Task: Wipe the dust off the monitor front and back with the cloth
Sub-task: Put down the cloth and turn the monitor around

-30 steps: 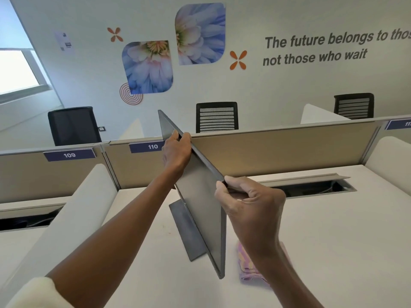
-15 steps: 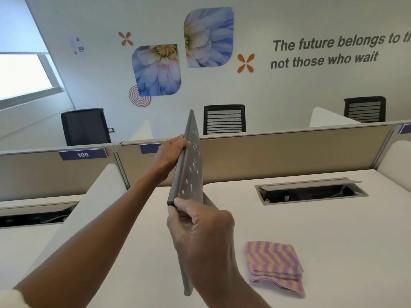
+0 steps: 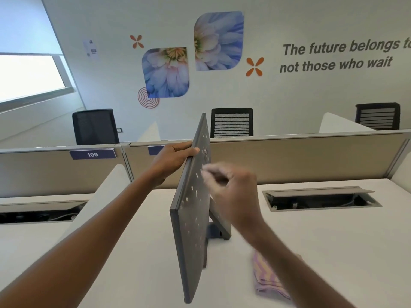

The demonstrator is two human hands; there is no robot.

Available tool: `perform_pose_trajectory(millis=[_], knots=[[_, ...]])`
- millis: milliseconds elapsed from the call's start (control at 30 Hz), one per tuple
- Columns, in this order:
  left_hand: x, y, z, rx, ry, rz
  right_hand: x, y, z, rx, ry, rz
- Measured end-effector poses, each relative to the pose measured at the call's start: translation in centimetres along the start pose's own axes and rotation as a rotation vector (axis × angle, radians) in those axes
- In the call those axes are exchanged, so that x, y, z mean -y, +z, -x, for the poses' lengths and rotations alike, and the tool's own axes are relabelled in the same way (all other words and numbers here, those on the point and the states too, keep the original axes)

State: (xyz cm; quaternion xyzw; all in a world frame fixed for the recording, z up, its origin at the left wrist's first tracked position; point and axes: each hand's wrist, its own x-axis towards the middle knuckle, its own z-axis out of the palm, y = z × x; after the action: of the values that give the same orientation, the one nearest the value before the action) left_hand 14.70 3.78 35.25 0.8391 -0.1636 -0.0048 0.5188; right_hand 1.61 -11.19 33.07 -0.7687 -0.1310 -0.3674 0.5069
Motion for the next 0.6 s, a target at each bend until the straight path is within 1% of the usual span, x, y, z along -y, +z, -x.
perform_pose_trajectory(millis=[67,133,300,500,600], knots=[[-0.1,-0.3,0.3,0.031,0.008,-0.029,-3.1,0.3,-4.1,0.018,-0.060,0.082],[-0.4,-0.6,0.7,0.036,-0.003,-0.034,-6.4,1.0,-8.5,0.094,-0.105,0.179],[-0.6,-1.0,1.1,0.063,-0.055,-0.075,-13.1,3.6,-18.3,0.423,-0.187,0.564],[-0.8,-0.9,0.9,0.018,-0.106,-0.136,-15.9,5.9,-23.0,0.783,-0.285,0.930],[-1.0,-1.0,0.9,0.020,-0.123,-0.125,-16.4,6.7,-24.1,0.889,-0.280,0.934]])
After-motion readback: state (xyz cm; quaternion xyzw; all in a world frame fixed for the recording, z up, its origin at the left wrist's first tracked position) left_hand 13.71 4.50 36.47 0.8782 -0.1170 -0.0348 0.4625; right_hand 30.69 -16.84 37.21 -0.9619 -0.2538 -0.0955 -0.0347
